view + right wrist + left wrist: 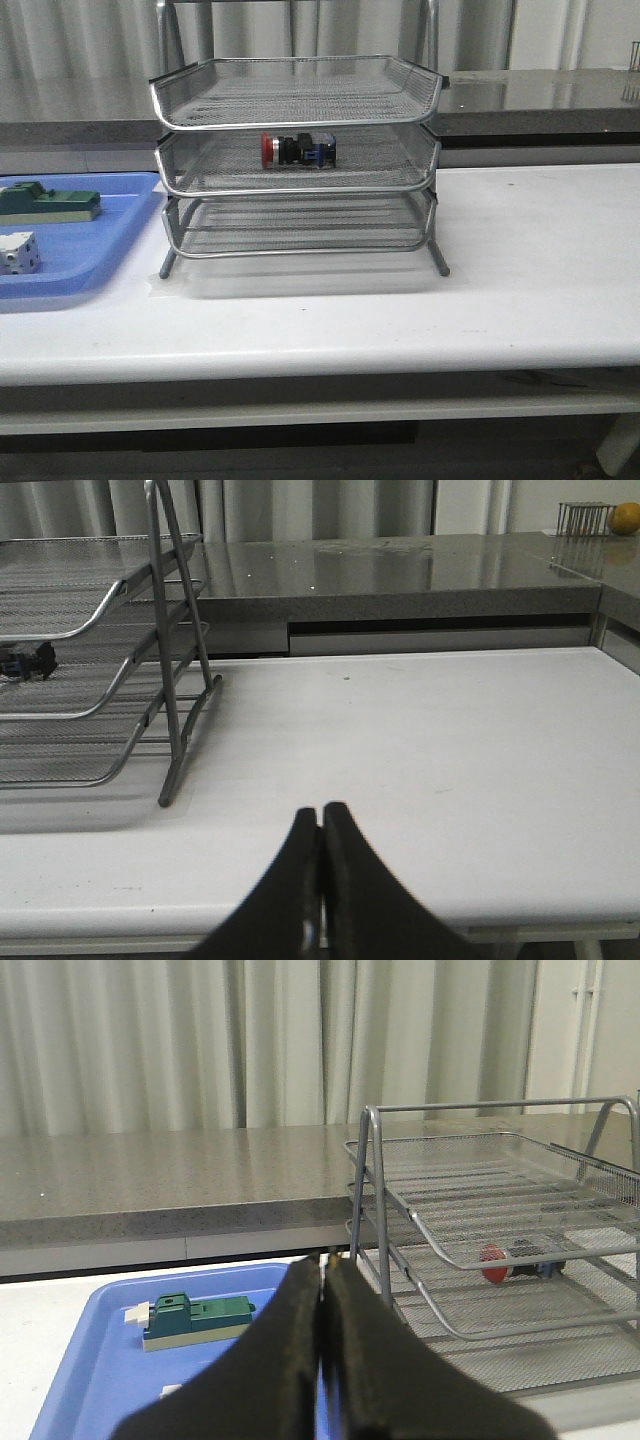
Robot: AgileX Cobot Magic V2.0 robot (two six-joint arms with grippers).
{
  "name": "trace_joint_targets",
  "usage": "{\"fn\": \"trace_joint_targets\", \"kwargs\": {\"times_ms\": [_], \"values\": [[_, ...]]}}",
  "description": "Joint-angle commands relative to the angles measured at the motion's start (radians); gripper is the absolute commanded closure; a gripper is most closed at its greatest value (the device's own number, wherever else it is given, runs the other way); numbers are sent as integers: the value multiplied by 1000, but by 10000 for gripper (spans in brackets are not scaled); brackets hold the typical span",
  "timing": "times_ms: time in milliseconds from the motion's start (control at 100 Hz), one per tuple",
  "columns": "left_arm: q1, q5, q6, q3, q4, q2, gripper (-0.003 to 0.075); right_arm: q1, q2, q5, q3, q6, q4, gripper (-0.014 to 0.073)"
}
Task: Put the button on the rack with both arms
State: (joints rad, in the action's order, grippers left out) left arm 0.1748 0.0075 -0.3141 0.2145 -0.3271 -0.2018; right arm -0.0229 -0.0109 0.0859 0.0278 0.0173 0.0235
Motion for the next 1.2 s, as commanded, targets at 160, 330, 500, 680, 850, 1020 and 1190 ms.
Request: {"fn": "trace_joint_targets", "kwargs": {"times_ms": [160,330,500,680,850,1020,1190], "values": [[-2,-75,10,29,-6,-7,741,5,-19,-78,-19,-8,-10,651],[-2,-67,20,2,157,-7,741,5,-19,-78,-19,-8,-10,651],[-56,-31,234,-6,334,-7,741,5,-19,-78,-19,-8,-10,651],[-141,8,314,-35,385,50,741,5,-19,-78,-19,-8,-10,651],[-173,8,326,-118,393,161,741,5,-19,-78,-19,-8,-10,651],[-178,-1,405,-198,454,237,741,5,-19,-78,-19,-8,-10,651],[-178,0,492,-255,468,237,741,5,-19,-78,-19,-8,-10,651]]}}
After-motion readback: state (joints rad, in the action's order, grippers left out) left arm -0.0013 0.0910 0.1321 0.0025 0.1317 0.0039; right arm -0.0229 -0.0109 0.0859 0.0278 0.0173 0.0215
